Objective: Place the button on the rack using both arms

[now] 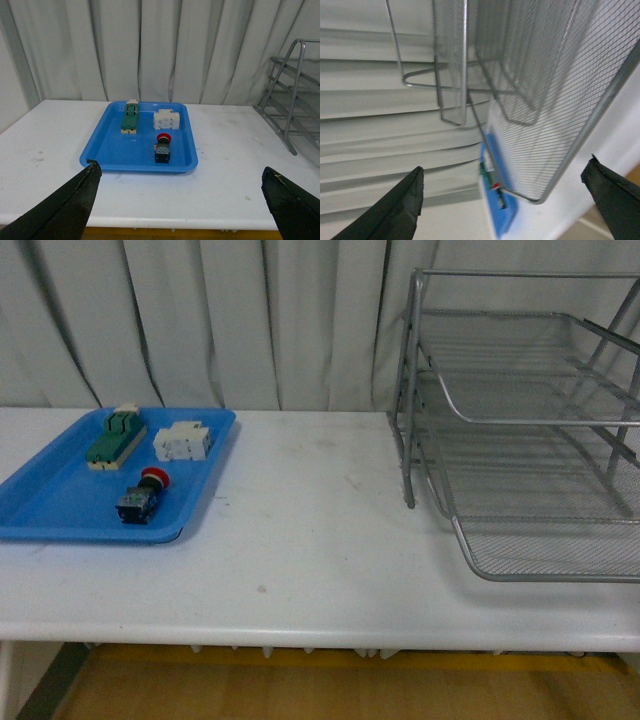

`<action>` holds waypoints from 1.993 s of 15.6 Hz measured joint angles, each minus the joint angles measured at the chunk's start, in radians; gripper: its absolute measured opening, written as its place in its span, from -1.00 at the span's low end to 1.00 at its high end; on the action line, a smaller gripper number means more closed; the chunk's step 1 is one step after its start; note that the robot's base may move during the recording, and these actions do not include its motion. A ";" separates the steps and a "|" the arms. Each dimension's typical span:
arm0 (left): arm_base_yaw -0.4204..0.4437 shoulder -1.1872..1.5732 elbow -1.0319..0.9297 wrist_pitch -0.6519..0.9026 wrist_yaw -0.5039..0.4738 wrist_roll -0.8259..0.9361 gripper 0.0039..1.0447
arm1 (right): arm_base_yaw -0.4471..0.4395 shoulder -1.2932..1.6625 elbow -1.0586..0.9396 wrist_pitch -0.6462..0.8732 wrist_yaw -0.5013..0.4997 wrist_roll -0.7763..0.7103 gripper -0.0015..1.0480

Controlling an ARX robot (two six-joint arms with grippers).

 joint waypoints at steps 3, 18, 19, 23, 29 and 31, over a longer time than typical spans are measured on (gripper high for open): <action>0.000 0.000 0.000 0.000 0.000 0.000 0.88 | 0.030 -0.459 -0.041 -0.373 0.225 -0.419 0.44; 0.000 0.000 0.000 0.000 0.000 0.000 0.88 | 0.275 -1.444 -0.188 -1.030 0.515 -1.358 -0.97; 0.000 0.000 0.000 0.000 0.000 0.000 0.88 | 0.275 -1.460 -0.208 -1.003 0.515 -1.358 -0.97; 0.000 0.000 0.000 0.000 0.000 0.000 0.88 | 0.275 -1.533 -0.215 -1.085 0.515 -1.358 -0.97; 0.000 0.000 0.000 0.000 0.000 0.000 0.88 | 0.275 -1.693 -0.214 -1.246 0.515 -1.359 -0.97; 0.000 0.000 0.000 0.000 0.000 0.000 0.88 | 0.275 -1.693 -0.214 -1.246 0.515 -1.360 -0.79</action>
